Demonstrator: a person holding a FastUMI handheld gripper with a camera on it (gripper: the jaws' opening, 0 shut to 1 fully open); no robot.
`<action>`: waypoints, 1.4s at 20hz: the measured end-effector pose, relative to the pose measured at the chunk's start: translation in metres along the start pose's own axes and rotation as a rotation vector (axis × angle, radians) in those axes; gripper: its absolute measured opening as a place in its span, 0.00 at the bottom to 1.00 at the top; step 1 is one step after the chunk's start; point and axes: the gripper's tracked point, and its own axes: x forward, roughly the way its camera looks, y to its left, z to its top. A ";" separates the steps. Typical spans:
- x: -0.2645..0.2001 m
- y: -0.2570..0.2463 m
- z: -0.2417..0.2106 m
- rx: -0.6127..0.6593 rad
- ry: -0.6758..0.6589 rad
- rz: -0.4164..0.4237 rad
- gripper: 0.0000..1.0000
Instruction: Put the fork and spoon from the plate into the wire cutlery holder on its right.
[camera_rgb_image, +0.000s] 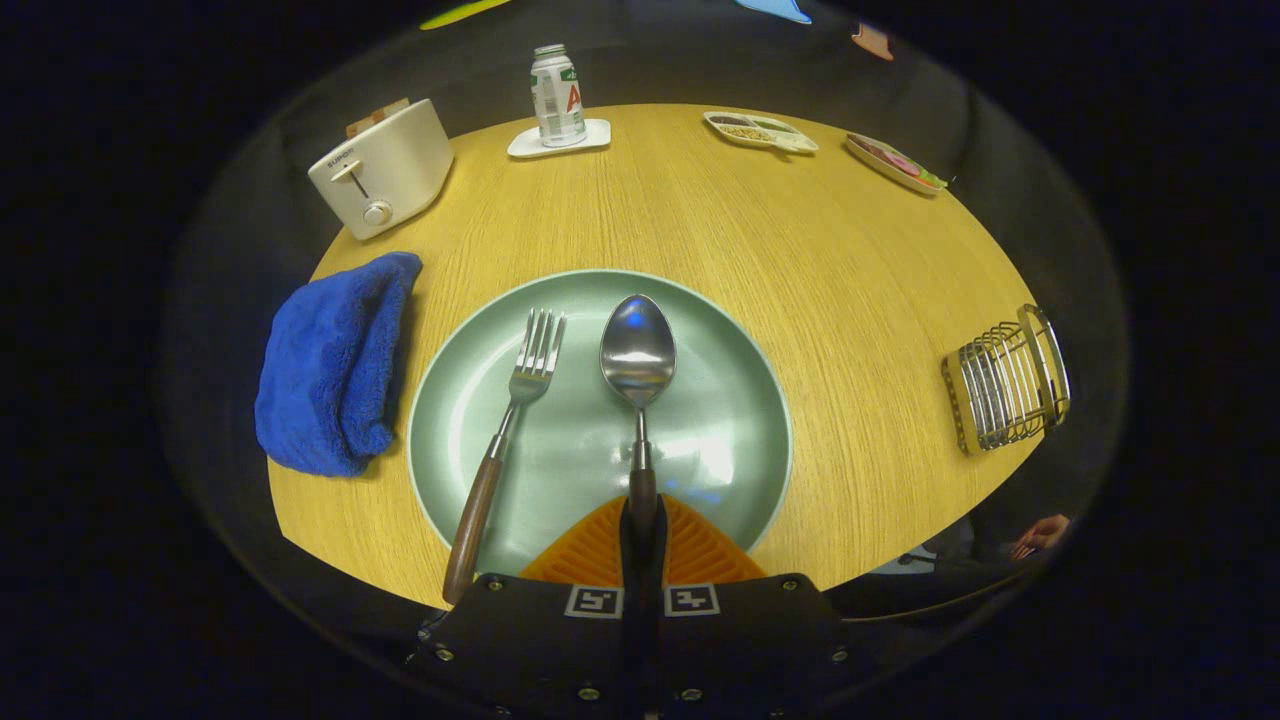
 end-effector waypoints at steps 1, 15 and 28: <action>-0.005 -0.002 0.004 0.001 -0.016 -0.008 0.01; -0.087 -0.095 0.059 0.301 -0.208 -0.188 0.01; -0.091 -0.196 0.046 0.715 -0.097 -0.277 0.01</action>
